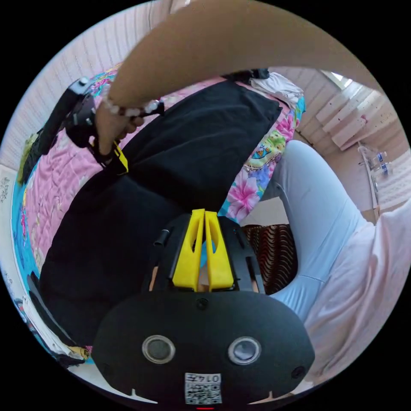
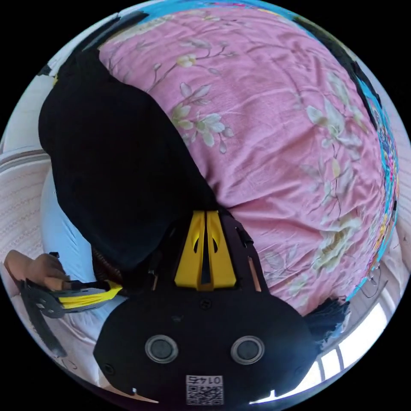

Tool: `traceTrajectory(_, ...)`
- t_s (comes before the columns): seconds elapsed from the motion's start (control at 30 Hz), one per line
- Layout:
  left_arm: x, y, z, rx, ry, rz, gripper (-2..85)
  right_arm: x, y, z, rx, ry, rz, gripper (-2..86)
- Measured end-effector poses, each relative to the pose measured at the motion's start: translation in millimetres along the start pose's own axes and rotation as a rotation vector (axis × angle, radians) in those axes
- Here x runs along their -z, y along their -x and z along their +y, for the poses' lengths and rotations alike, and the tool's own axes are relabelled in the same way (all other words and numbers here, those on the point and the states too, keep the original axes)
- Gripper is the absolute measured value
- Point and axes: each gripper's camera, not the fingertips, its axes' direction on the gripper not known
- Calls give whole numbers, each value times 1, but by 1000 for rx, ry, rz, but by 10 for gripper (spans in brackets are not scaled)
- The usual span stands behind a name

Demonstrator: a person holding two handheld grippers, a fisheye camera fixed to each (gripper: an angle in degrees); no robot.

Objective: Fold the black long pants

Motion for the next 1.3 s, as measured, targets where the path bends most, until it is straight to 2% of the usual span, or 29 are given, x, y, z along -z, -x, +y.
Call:
traceTrajectory(0.1,20,11,0,79,-21,17,-10,49,-33,63,-101,-227,-145,-6)
traceTrajectory(0.23,35,28,-16,126,-66,109,-9,125,-74,244,-294,-806,-320,14)
traceTrajectory(0.27,36,30,-25,137,-80,133,-9,142,-78,308,-345,-959,-312,24)
traceTrajectory(0.37,40,26,-53,99,-138,179,-5,160,-79,458,-533,-1132,-195,46)
traceTrajectory(0.4,42,24,-60,87,-157,182,-3,160,-80,485,-579,-1132,-173,52)
traceTrajectory(0.47,43,13,-91,20,-219,173,14,151,-88,578,-809,-1044,-112,76)
traceTrajectory(0.57,29,-5,-143,-82,-221,131,55,142,-98,665,-1046,-926,-103,103)
traceTrajectory(0.77,-29,-54,-272,-253,-191,97,95,173,-118,746,-1271,-994,-97,130)
traceTrajectory(0.93,-86,-82,-369,-245,-127,117,103,197,-164,758,-1310,-981,-208,124)
traceTrajectory(1.07,-122,-102,-428,-222,-86,69,112,215,-187,765,-1289,-1042,-347,46)
traceTrajectory(1.13,-141,-114,-445,-234,-42,14,124,223,-192,760,-1261,-1010,-358,30)
traceTrajectory(1.23,-188,-138,-459,-256,132,-36,135,234,-202,756,-1272,-948,-378,18)
traceTrajectory(1.3,-192,-150,-458,-266,107,-66,126,244,-207,756,-1263,-924,-380,14)
